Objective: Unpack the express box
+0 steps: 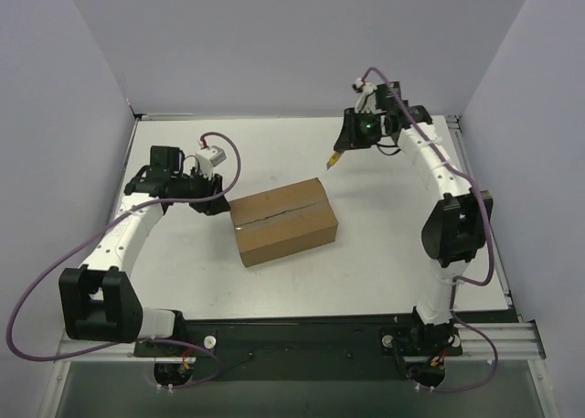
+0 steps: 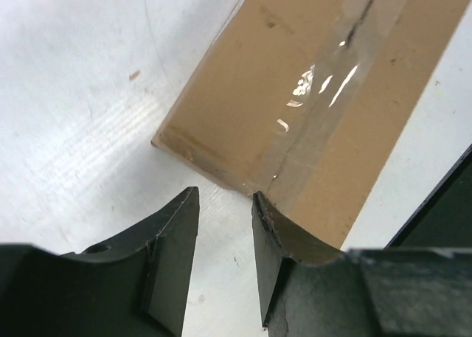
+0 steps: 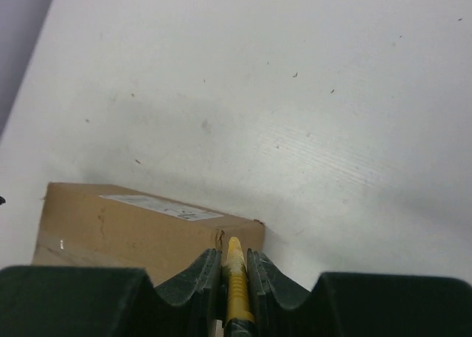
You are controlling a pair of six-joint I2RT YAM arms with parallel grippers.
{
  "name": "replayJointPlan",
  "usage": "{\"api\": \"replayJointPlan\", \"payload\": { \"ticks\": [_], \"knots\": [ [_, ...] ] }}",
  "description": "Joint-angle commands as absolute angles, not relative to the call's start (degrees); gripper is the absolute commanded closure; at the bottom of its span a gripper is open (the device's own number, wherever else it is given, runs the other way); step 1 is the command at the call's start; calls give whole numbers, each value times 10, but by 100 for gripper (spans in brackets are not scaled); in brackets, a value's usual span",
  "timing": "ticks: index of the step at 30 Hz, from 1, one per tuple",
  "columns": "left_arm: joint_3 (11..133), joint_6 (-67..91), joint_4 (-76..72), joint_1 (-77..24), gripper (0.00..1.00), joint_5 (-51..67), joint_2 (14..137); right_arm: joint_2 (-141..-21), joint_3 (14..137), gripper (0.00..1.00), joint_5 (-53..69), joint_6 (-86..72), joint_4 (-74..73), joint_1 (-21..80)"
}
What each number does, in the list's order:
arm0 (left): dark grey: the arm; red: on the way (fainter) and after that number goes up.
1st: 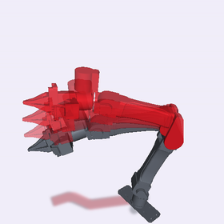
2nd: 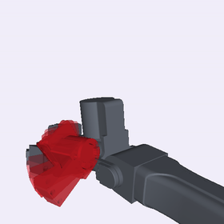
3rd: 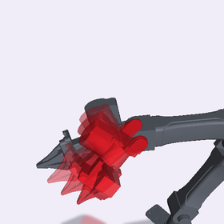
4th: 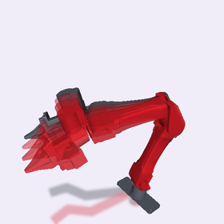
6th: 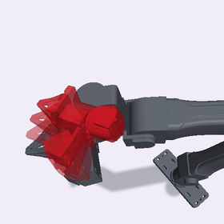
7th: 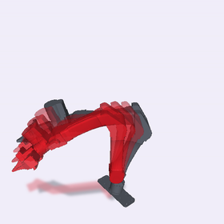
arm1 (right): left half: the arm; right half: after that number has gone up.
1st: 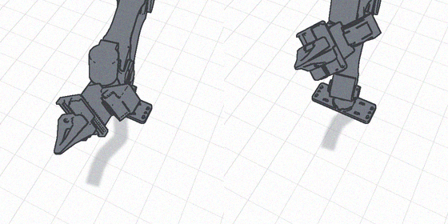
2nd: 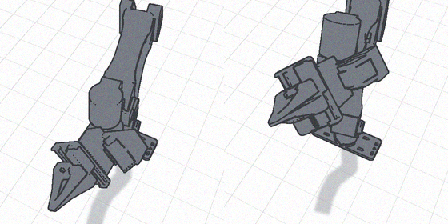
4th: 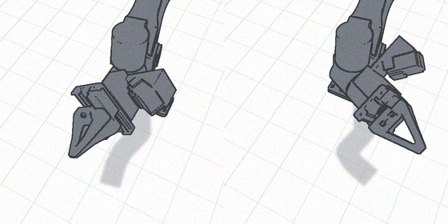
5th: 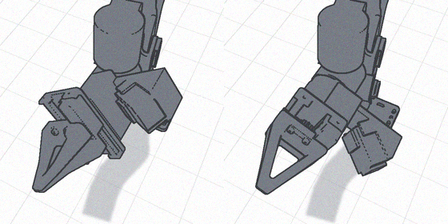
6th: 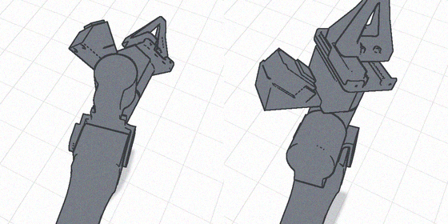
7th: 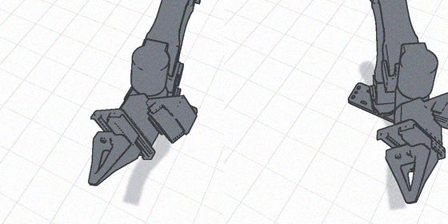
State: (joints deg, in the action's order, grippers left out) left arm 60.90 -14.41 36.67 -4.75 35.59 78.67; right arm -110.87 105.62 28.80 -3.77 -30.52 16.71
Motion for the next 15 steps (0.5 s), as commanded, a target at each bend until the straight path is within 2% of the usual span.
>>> {"api": "replayJointPlan", "payload": {
  "ticks": [1, 4, 9, 12, 15],
  "knots": [
    [658, -214, 331, -63, 55, 419, 767, -1060, 1076, 100, 535, -82, -286, 76],
    [679, -237, 313, -100, 54, 421, 790, -1042, 1043, 100, 639, -96, -277, 34],
    [726, -246, 284, -171, 51, 346, 847, -1008, 979, 100, 684, -150, -246, 2],
    [746, -178, 221, -171, 48, 312, 885, -972, 930, 100, 666, -183, -227, -32],
    [783, -142, 186, -166, 47, 367, 939, -912, 869, 100, 589, -188, -239, -47]
  ]
}}
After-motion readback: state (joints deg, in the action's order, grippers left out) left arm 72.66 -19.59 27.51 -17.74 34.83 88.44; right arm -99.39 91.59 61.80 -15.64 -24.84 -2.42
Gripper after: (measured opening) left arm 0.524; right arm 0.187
